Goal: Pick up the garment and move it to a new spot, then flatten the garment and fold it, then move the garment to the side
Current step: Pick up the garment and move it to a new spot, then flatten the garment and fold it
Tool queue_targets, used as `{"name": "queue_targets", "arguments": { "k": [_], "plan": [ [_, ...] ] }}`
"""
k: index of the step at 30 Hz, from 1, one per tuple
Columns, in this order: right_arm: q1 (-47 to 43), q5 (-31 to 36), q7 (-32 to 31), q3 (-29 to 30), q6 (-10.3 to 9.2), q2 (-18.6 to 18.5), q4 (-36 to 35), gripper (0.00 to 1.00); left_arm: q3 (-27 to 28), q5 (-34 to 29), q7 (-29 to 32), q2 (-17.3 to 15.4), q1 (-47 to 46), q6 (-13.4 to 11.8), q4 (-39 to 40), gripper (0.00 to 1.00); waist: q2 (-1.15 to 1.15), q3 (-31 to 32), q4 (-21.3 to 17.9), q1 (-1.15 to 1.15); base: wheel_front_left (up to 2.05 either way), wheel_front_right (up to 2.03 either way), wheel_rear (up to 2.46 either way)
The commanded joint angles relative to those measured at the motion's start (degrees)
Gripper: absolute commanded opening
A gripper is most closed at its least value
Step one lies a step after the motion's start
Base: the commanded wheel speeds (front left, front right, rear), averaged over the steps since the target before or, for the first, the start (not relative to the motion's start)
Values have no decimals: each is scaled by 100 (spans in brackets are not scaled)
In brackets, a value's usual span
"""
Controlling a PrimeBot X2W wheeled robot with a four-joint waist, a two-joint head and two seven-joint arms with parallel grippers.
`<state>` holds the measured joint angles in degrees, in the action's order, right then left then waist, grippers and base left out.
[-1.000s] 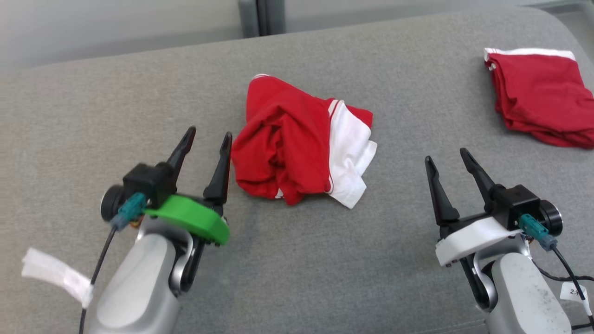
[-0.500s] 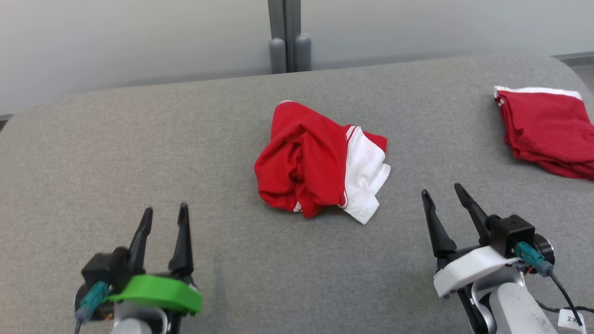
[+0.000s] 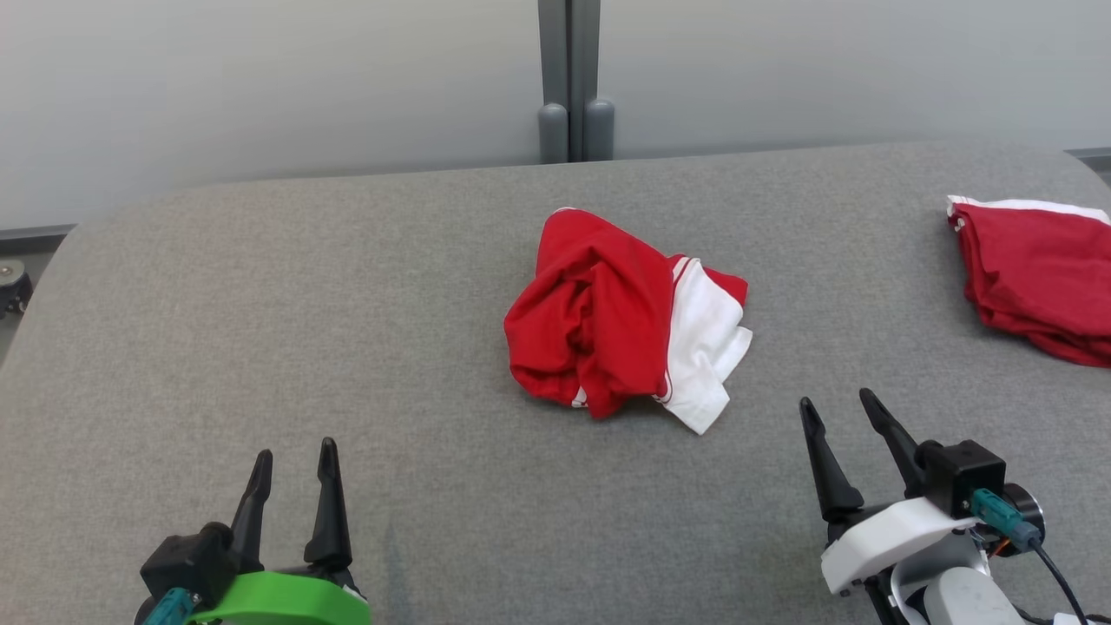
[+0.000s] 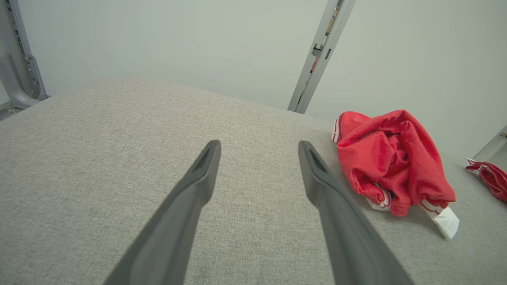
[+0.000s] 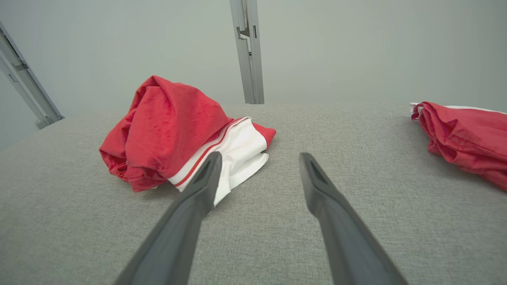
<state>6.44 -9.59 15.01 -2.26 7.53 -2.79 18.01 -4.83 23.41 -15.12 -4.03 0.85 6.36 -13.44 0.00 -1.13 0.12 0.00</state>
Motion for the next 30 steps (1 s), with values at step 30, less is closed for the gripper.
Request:
{"name": "queue_targets", "arguments": {
  "k": [30],
  "plan": [
    [1944, 464, -274, 83, -9, -21, 1656, 100, -31, 16, -2, 108, -491, 118, 52, 100, 0, -807, 318, 0, 0, 0, 0]
  ]
}}
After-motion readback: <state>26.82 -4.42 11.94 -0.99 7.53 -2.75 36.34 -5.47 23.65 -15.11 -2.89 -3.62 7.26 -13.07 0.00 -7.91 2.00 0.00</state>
